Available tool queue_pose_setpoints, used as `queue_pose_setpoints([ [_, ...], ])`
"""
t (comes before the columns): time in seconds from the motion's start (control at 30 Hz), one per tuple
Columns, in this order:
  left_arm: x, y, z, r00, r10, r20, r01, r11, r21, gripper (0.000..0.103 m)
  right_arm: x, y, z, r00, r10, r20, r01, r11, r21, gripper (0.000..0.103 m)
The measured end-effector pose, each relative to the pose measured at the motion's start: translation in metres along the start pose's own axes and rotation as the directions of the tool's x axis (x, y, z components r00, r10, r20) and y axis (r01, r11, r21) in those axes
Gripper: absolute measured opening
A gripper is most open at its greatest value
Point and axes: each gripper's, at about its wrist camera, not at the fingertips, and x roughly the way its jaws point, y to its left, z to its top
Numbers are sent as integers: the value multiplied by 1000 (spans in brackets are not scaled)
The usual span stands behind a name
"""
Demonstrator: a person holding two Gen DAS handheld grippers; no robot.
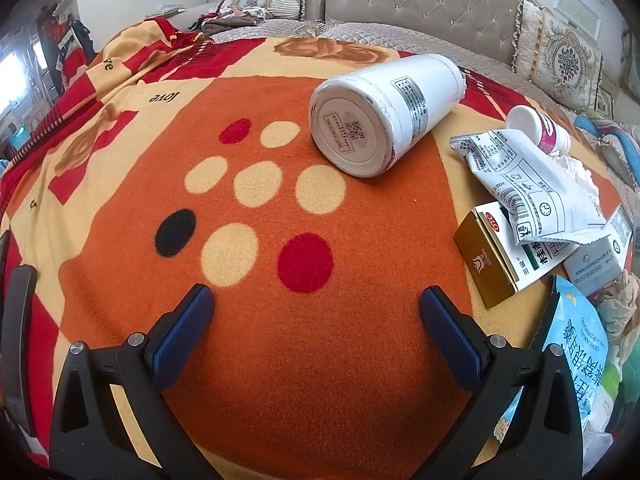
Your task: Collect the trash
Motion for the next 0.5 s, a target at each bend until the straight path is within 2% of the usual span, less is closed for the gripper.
queue_pose_setpoints([
  [0.23,-9,-3,-3,999,-30,-37,30,1000,8,102,0,-1,0,1000,2,0,-2,1000,1,103],
  [0.33,-36,-1,-6,999,-23,30,24,1000,-14,102,-2,0,-1,1000,22,-17,-23,999,-30,103],
  [0.43,-67,-4,-9,995,-28,99,28,1000,1,102,0,2,1,993,66,-96,-76,991,-106,103],
  [0.5,-83,-6,-11,991,-42,124,41,999,12,102,-2,0,-1,991,77,-110,-90,988,-123,103],
])
